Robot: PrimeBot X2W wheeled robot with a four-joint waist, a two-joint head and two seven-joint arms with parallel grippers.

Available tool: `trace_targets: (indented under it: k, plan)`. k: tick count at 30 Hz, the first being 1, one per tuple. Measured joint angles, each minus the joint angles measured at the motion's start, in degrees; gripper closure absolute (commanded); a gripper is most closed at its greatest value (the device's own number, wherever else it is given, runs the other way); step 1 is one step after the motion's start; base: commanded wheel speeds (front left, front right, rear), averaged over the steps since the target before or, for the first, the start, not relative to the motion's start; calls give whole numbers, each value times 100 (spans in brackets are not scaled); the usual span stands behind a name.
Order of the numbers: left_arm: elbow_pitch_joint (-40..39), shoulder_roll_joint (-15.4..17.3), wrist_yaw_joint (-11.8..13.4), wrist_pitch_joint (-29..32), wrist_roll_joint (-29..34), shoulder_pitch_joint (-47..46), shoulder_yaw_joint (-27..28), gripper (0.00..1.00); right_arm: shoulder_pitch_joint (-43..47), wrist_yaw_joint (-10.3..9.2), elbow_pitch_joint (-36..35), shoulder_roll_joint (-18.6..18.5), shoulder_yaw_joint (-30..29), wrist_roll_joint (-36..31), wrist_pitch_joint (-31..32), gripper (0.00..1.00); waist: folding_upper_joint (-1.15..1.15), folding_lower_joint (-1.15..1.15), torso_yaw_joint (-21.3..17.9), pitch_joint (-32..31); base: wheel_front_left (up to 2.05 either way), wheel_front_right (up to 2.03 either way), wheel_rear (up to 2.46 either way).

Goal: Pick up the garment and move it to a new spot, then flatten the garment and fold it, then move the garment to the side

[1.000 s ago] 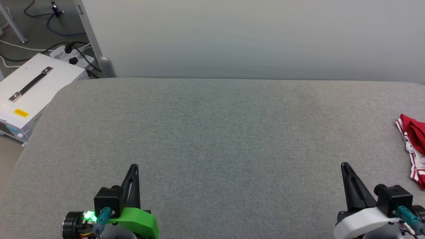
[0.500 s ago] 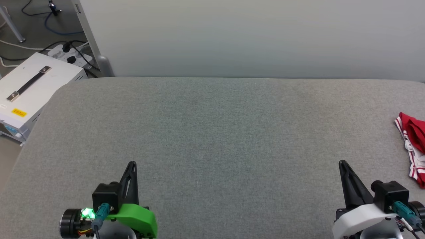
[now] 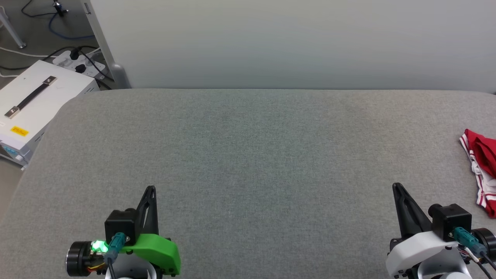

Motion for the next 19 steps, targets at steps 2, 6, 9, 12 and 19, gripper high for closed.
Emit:
trace_targets:
  k: [2, 6, 9, 12, 19]
  plan:
    - [-19, -1, 0, 8, 11, -1, 8, 100, -12, -1, 0, 0, 7, -12, 42, 100, 0, 0, -5, 5, 0, 0, 0]
    - [-47, -2, 0, 58, 34, -11, 20, 100, -20, -1, 1, 0, 18, -54, 75, 100, 0, 0, -14, 14, 0, 0, 0]
    - [-66, -4, 0, 101, 36, -29, 29, 100, -47, 0, 3, 0, 26, -57, 109, 100, 0, 0, -21, 21, 0, 0, 0]
    - [-81, -5, 1, 136, 42, -32, 41, 100, -70, -1, 3, 0, 35, -80, 149, 100, 0, 0, -28, 27, 0, 0, 0]
    - [-107, -8, 1, 212, 60, -59, 70, 100, -132, -1, 5, 0, 55, -114, 227, 100, 0, 0, -44, 43, 0, 0, 0]
